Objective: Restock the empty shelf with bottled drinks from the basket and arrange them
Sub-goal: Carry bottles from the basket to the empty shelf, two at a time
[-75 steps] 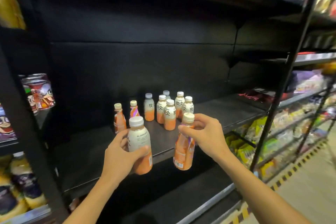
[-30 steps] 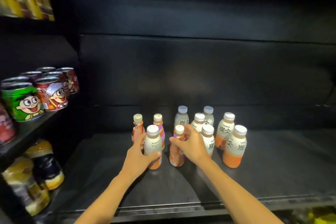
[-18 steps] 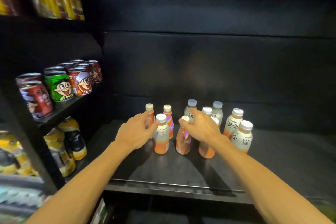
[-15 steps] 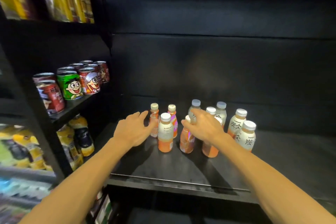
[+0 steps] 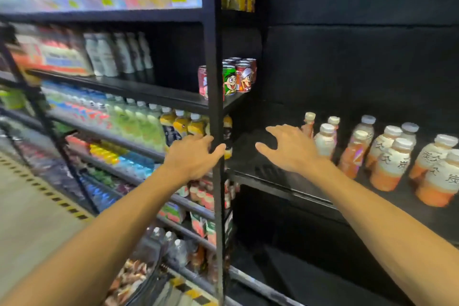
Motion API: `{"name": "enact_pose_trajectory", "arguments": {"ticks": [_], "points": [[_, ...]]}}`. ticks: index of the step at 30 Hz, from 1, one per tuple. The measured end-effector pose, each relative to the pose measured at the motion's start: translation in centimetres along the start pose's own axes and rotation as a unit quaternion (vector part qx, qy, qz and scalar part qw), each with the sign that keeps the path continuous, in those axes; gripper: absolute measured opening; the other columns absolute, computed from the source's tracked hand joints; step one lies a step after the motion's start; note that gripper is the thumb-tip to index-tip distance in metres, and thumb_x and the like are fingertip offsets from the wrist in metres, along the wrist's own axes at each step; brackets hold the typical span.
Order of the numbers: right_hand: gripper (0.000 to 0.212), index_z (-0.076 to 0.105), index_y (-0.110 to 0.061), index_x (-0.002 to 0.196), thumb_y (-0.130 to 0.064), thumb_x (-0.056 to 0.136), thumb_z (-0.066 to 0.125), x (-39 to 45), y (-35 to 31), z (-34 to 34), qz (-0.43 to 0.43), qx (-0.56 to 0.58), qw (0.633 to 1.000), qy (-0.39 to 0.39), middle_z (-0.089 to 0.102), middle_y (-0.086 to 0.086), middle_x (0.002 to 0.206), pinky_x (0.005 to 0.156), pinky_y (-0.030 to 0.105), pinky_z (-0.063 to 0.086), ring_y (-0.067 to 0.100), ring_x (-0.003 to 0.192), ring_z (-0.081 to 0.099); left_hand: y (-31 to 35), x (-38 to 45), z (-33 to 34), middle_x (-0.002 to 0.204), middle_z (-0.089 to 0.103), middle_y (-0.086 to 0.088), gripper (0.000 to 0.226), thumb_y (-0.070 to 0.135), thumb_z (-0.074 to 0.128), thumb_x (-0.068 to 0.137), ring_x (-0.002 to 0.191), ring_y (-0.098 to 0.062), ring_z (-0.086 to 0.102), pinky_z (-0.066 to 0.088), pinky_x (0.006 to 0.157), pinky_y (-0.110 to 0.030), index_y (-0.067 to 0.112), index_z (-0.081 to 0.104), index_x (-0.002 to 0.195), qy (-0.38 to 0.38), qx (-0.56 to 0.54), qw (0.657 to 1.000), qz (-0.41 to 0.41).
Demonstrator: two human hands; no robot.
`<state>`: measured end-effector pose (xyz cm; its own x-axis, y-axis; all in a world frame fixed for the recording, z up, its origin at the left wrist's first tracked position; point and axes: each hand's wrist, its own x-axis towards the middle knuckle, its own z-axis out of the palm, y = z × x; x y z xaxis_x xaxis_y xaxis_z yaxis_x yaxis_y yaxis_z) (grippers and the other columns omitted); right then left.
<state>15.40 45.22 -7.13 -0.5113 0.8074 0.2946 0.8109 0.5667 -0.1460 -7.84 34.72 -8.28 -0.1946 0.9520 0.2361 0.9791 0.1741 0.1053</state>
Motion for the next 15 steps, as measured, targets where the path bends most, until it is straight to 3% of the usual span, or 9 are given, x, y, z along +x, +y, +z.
{"name": "enact_pose_trajectory", "arguments": {"ticks": [3, 6, 8, 10, 13, 15], "points": [[0.071, 0.046, -0.019, 0.152, -0.066, 0.098, 0.046, -0.2, -7.1, 1.1, -0.055, 0.034, 0.998, -0.013, 0.052, 0.005, 0.152, 0.113, 0.042, 0.038, 0.026, 0.142, 0.045, -5.1, -4.7, -2.0, 0.141, 0.057, -0.008, 0.071, 0.069, 0.025, 0.096, 0.128, -0.031, 0.054, 0.047, 0.101, -0.046, 0.021, 0.054, 0.140, 0.013, 0.006, 0.999, -0.038], [0.072, 0.057, -0.022, 0.141, -0.074, 0.092, 0.041, -0.2, -13.7, 2.2, -0.106, 0.053, 0.993, -0.021, 0.065, 0.002, 0.130, 0.090, 0.040, 0.051, 0.026, 0.123, 0.059, -10.4, -9.1, -3.5, 0.151, 0.049, -0.007, 0.079, 0.073, 0.019, 0.094, 0.136, -0.029, 0.047, 0.042, 0.108, -0.048, 0.023, 0.046, 0.148, 0.005, 0.031, 0.995, -0.091], [0.067, 0.063, -0.021, 0.130, -0.072, 0.093, 0.043, -0.1, -17.7, 2.8, -0.142, 0.058, 0.988, -0.029, 0.067, 0.002, 0.117, 0.079, 0.038, 0.049, 0.028, 0.113, 0.062, -13.9, -11.9, -4.0, 0.155, 0.045, -0.006, 0.075, 0.071, 0.022, 0.097, 0.140, -0.028, 0.044, 0.040, 0.110, -0.048, 0.024, 0.044, 0.150, 0.000, 0.047, 0.991, -0.127], [0.065, 0.061, -0.018, 0.135, -0.068, 0.097, 0.046, 0.1, -21.3, 3.5, -0.179, 0.060, 0.982, -0.032, 0.067, 0.003, 0.123, 0.085, 0.039, 0.048, 0.028, 0.119, 0.059, -17.0, -14.3, -4.5, 0.151, 0.049, -0.005, 0.073, 0.072, 0.023, 0.096, 0.136, -0.029, 0.048, 0.044, 0.106, -0.049, 0.026, 0.048, 0.147, 0.001, 0.059, 0.984, -0.167], [0.071, 0.048, -0.016, 0.151, -0.065, 0.099, 0.046, 0.2, -26.0, 4.3, -0.219, 0.067, 0.972, -0.046, 0.054, 0.004, 0.149, 0.104, 0.038, 0.044, 0.025, 0.137, 0.049, -20.8, -17.5, -5.1, 0.140, 0.058, -0.007, 0.075, 0.073, 0.021, 0.093, 0.126, -0.030, 0.055, 0.047, 0.101, -0.050, 0.025, 0.054, 0.139, 0.000, 0.064, 0.974, -0.215], [0.071, 0.048, -0.015, 0.151, -0.064, 0.100, 0.046, 0.7, -28.6, 5.2, -0.239, 0.065, 0.967, -0.054, 0.053, 0.006, 0.151, 0.104, 0.038, 0.044, 0.027, 0.137, 0.049, -22.7, -19.1, -5.3, 0.140, 0.058, -0.009, 0.073, 0.071, 0.024, 0.095, 0.126, -0.031, 0.055, 0.046, 0.103, -0.048, 0.023, 0.053, 0.140, 0.000, 0.063, 0.968, -0.242]]}}
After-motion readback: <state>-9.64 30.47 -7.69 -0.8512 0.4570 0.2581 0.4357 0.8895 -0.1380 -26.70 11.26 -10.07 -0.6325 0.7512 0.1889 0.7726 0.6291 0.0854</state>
